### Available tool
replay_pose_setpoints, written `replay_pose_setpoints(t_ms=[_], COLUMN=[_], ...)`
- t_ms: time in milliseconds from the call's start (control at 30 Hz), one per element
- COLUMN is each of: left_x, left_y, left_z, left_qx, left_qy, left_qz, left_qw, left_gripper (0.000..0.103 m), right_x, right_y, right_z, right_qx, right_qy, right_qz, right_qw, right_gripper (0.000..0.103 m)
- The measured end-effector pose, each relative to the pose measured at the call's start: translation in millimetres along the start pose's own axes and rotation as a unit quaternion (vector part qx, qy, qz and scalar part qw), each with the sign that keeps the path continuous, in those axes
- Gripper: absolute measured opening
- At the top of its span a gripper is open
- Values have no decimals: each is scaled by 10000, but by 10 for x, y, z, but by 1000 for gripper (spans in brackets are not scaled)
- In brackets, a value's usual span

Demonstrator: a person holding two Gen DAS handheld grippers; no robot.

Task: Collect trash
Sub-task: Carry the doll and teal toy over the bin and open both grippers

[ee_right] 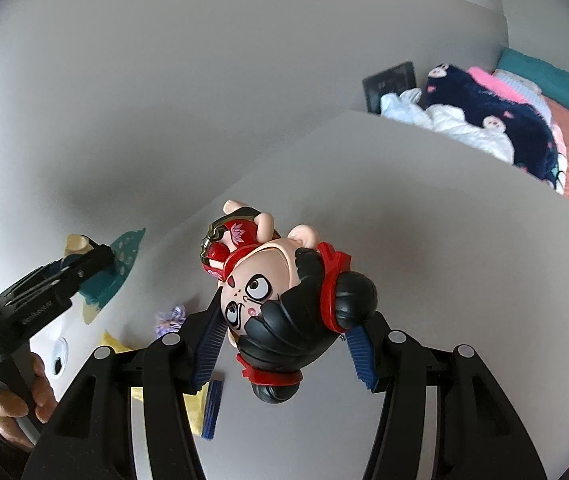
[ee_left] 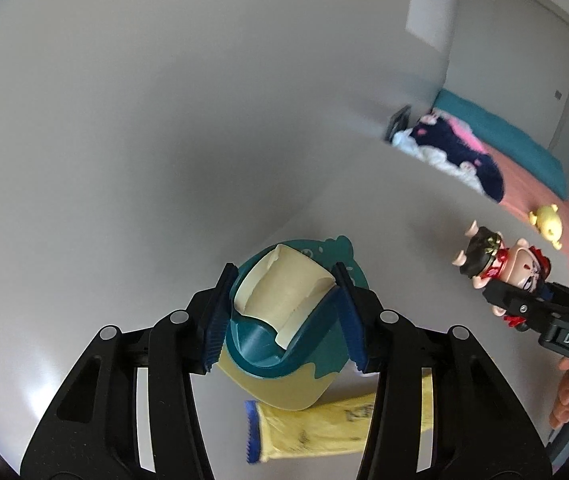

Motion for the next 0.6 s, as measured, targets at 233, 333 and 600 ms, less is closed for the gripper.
replay_pose_setpoints(t_ms=[233, 333, 600], left_x=[-53, -175, -630], left_y=[-402, -535, -873], left_z=[-433, -684, -1521], left_qx=[-159, -236, -700], left_qy=[248, 366, 701], left_qz=[-105, -69, 94], left_qw=[9995, 9990, 9950], left_gripper=[47, 47, 47], right_x=[-89, -185, -673], right_y=[-544, -799, -1557], right_z=[-158, -301, -803], right_qx=[-122, -226, -503], right_qy=[114, 175, 526], right_qz=[-250, -338, -549], right_qw=[9995, 9990, 9958], right_gripper=[56, 56, 56])
Point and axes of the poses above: each gripper's, at about its wrist camera, not at the fingertips, and y roughly the way its jaws point, z to its left, x to its top, the point moved 2 cm from there along y, roughly the way its jaws point, and after that the axes turned 2 degrees about x, right-handed, at the moved point
